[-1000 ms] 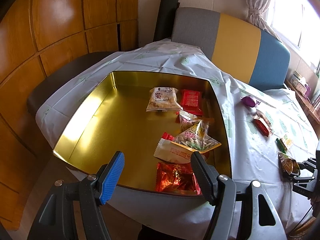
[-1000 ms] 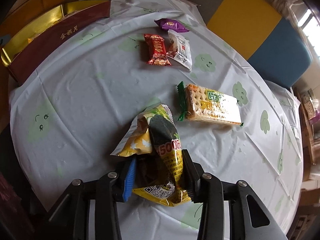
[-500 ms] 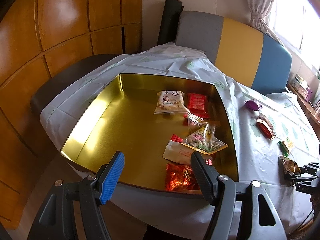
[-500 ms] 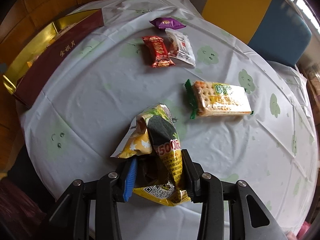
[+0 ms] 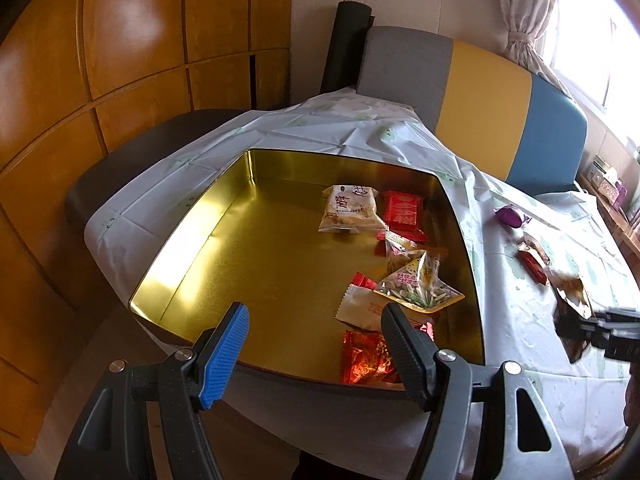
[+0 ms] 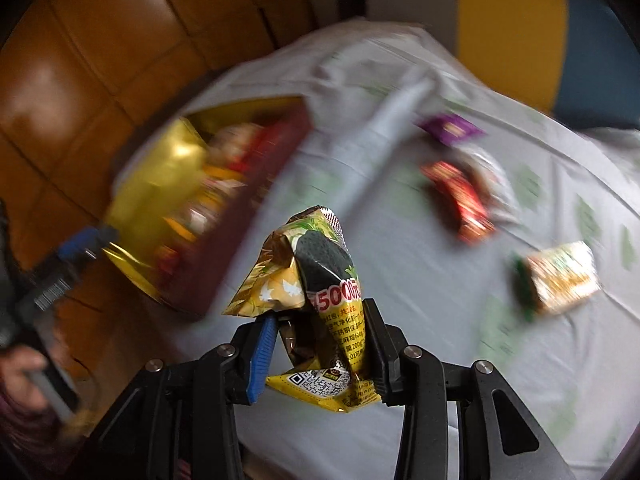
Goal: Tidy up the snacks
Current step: 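Carry the yellow chip bag into the gold tin and release it with the right tool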
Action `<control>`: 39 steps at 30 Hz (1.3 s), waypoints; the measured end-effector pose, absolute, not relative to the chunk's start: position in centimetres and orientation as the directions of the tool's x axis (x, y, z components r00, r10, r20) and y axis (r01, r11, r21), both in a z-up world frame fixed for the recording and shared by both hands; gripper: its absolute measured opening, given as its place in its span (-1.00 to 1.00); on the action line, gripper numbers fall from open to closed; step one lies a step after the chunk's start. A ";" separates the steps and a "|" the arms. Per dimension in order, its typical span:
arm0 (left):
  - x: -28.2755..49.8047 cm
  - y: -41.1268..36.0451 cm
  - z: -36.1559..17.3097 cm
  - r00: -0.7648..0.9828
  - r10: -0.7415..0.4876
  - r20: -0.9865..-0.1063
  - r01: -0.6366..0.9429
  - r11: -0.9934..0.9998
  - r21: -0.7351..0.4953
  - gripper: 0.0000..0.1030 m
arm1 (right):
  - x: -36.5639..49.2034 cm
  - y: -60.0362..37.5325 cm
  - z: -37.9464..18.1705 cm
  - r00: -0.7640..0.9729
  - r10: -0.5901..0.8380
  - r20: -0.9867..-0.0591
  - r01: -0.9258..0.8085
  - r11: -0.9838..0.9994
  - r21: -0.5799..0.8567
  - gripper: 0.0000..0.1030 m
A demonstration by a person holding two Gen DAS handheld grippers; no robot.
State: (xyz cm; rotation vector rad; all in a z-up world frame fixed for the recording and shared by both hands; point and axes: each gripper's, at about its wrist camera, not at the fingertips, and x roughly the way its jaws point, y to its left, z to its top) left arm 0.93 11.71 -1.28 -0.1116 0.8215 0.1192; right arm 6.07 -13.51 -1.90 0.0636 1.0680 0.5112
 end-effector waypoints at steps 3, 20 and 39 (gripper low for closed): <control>0.8 12.0 -1.3 0.675 0.070 -0.735 -0.157 0.986 -0.050 0.36 | 7.2 -10.1 -0.8 0.367 0.480 -0.797 -0.412 0.852 0.323 -0.20; 0.8 14.5 -1.9 0.666 0.093 -0.740 -0.214 0.974 -0.070 0.35 | 11.9 2.2 -1.0 0.406 0.489 -0.772 -0.490 0.830 0.268 0.15; 0.2 13.5 -0.9 0.684 0.099 -0.723 -0.199 0.979 -0.054 0.35 | 3.1 -4.9 2.4 0.837 0.150 -0.526 -0.292 0.936 -0.198 0.99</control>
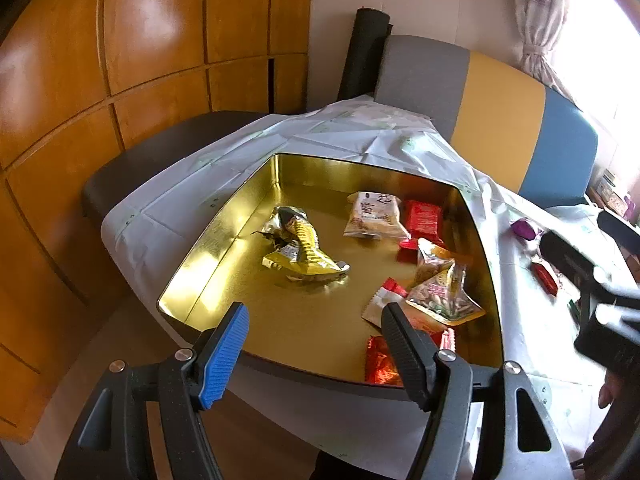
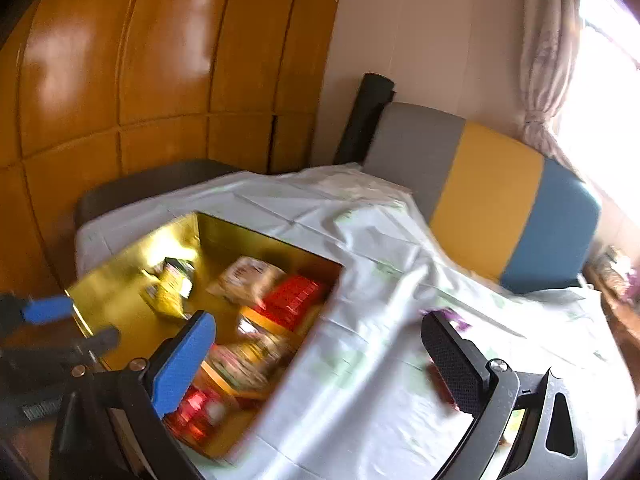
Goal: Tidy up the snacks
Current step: 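Carry the yellow chip bag into the gold tin and release it with the right tool, then move both tools back over the remaining snacks on the table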
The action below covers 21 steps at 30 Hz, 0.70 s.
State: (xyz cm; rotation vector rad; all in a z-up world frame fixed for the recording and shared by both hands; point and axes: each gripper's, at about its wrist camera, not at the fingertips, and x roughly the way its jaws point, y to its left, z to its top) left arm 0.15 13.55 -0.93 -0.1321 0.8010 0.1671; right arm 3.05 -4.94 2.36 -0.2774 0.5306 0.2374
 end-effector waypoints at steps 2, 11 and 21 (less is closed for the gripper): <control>0.1 13.1 -0.7 0.689 0.097 -0.719 -0.190 0.981 -0.049 0.35 | 2.9 -6.1 1.6 0.830 0.097 -0.549 -0.253 0.943 -0.216 0.99; -0.3 11.3 0.1 0.699 0.089 -0.710 -0.149 0.989 -0.022 0.36 | 1.8 -12.1 0.3 0.784 0.073 -0.616 -0.158 0.984 -0.084 0.96; -0.7 8.8 0.9 0.718 0.073 -0.692 -0.083 0.996 0.019 0.35 | 0.9 -16.2 0.7 0.818 -0.057 -0.573 -0.067 0.979 -0.194 0.99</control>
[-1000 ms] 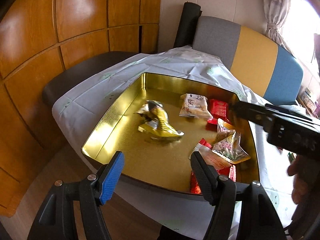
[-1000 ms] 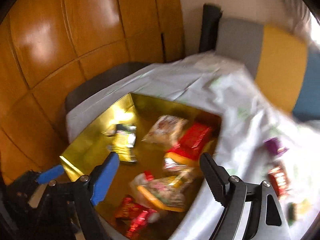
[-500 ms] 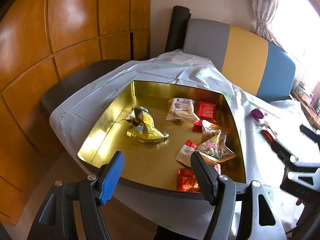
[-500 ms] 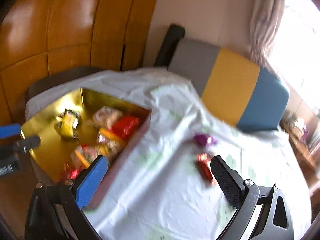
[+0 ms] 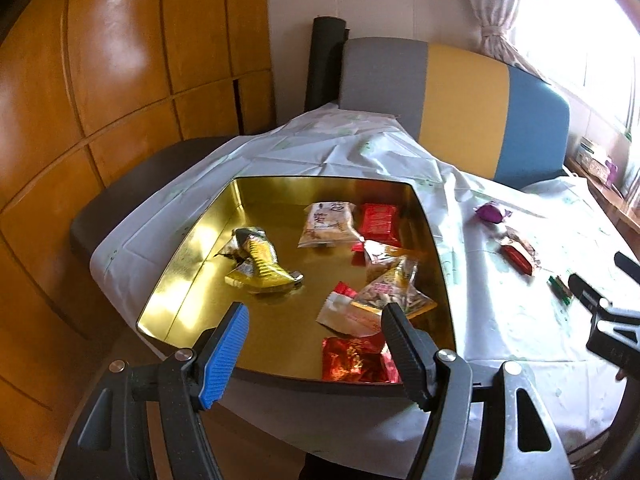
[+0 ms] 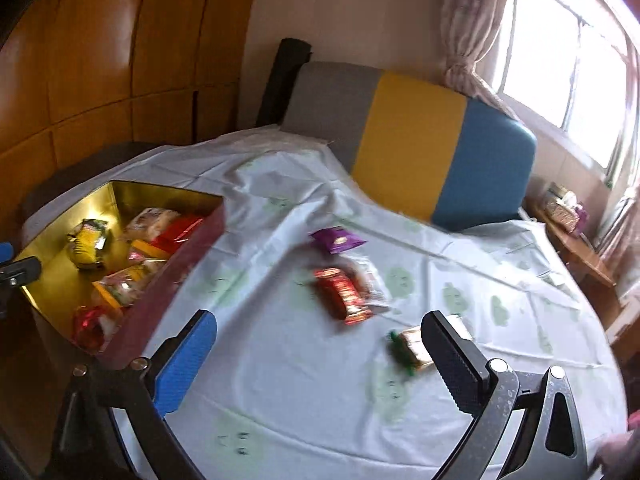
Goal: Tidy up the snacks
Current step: 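Move both tools back over the remaining snacks on the table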
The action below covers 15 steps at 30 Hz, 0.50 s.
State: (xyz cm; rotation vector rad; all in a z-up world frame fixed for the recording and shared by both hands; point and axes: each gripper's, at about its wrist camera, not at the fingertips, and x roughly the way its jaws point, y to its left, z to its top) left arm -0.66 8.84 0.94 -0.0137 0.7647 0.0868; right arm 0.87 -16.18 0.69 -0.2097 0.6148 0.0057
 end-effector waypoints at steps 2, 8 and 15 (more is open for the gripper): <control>-0.7 8.3 1.1 0.721 0.068 -0.690 -0.068 0.997 0.027 0.36 | 0.8 -16.9 1.3 0.837 -0.088 -0.540 -0.043 0.973 -0.225 0.99; -0.5 7.3 1.1 0.718 0.049 -0.694 -0.037 0.999 0.031 0.36 | 1.0 -19.6 3.8 0.874 -0.063 -0.481 -0.039 0.979 -0.199 0.99; -0.4 6.2 1.3 0.721 0.037 -0.692 -0.011 0.999 0.041 0.36 | 2.0 -23.4 5.8 0.890 -0.075 -0.449 0.031 0.994 -0.104 0.99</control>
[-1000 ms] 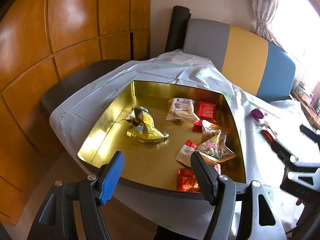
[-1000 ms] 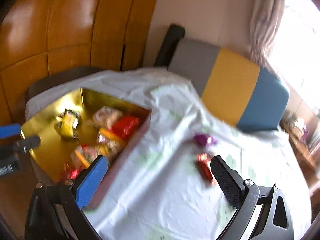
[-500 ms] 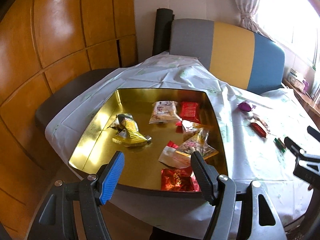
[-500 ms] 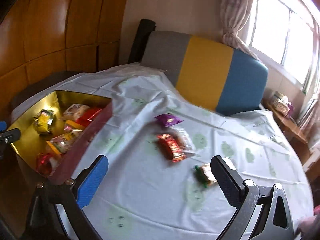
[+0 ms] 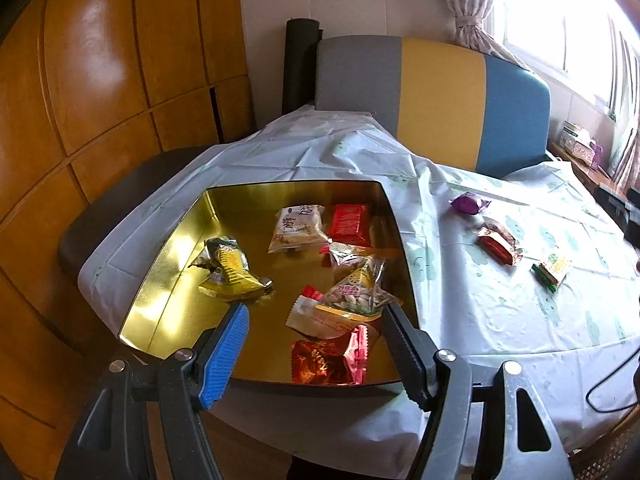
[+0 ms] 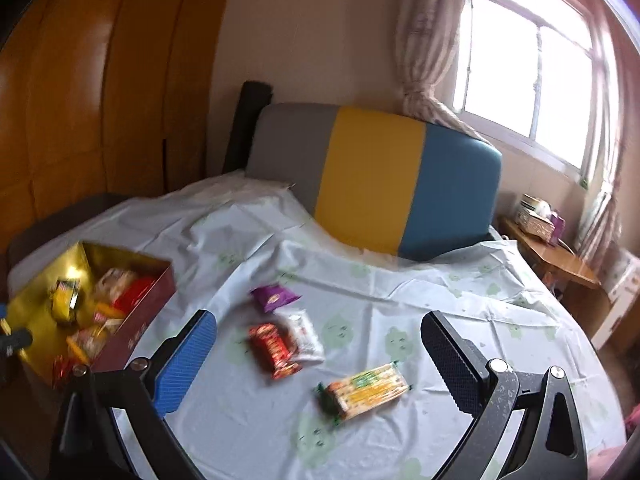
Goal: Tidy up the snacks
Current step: 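Move both tools back over the remaining snacks on the table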
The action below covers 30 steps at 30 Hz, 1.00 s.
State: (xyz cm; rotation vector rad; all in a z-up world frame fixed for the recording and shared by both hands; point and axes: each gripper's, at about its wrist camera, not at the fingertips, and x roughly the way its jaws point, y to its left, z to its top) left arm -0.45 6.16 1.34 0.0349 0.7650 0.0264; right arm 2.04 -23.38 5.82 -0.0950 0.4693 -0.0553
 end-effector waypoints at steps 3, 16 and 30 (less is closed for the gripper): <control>-0.4 5.7 1.3 0.720 0.032 -0.693 -0.001 0.999 0.046 0.36 | 2.7 -25.2 6.9 0.890 -0.061 -0.451 0.041 0.998 -0.053 0.99; 0.0 3.0 1.5 0.715 0.021 -0.699 0.055 0.995 0.086 0.36 | 6.4 -30.7 6.1 0.842 -0.130 -0.524 0.091 0.991 -0.099 0.99; 2.1 -2.4 0.2 0.675 -0.010 -0.737 0.160 0.978 0.133 0.36 | 8.8 -37.5 1.3 0.711 -0.090 -0.698 0.202 0.976 0.080 0.99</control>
